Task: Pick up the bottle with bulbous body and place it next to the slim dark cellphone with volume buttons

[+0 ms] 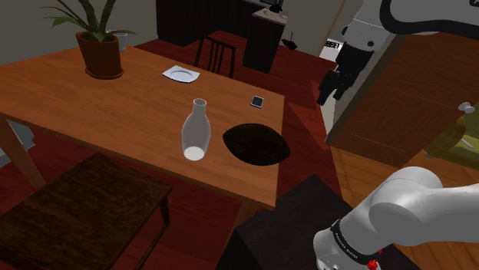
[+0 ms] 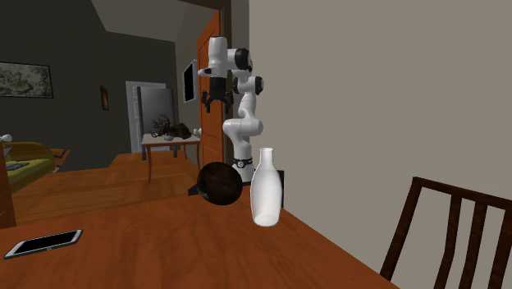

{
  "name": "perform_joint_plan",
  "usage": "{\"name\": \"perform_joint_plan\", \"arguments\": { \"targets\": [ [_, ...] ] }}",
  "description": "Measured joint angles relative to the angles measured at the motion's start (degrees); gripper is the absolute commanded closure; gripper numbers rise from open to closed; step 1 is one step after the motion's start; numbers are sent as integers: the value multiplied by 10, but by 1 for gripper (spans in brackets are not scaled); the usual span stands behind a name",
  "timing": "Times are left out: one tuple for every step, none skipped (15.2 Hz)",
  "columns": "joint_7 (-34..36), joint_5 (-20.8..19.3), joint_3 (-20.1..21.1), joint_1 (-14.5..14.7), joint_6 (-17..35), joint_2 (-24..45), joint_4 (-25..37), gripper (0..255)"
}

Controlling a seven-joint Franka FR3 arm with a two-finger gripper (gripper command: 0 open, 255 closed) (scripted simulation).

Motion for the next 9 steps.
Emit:
{"name": "perform_joint_plan", "arguments": {
  "targets": [
    [0, 0, 0, 0, 0, 0, 0, 0],
    [5, 4, 4, 2, 6, 7, 2, 0],
    [14, 9, 10, 5, 16, 15, 0, 0],
    [23, 15, 17, 8, 29, 25, 0, 0],
    [33, 21, 25, 12, 37, 36, 4, 0],
    [44, 28, 33, 16, 51, 49, 4, 0],
    [55, 34, 42, 19, 65, 55, -2, 0],
    [65, 39, 49, 22, 80, 70, 1, 0],
    [76, 44, 57, 26, 90, 84, 6, 0]
  ]
}}
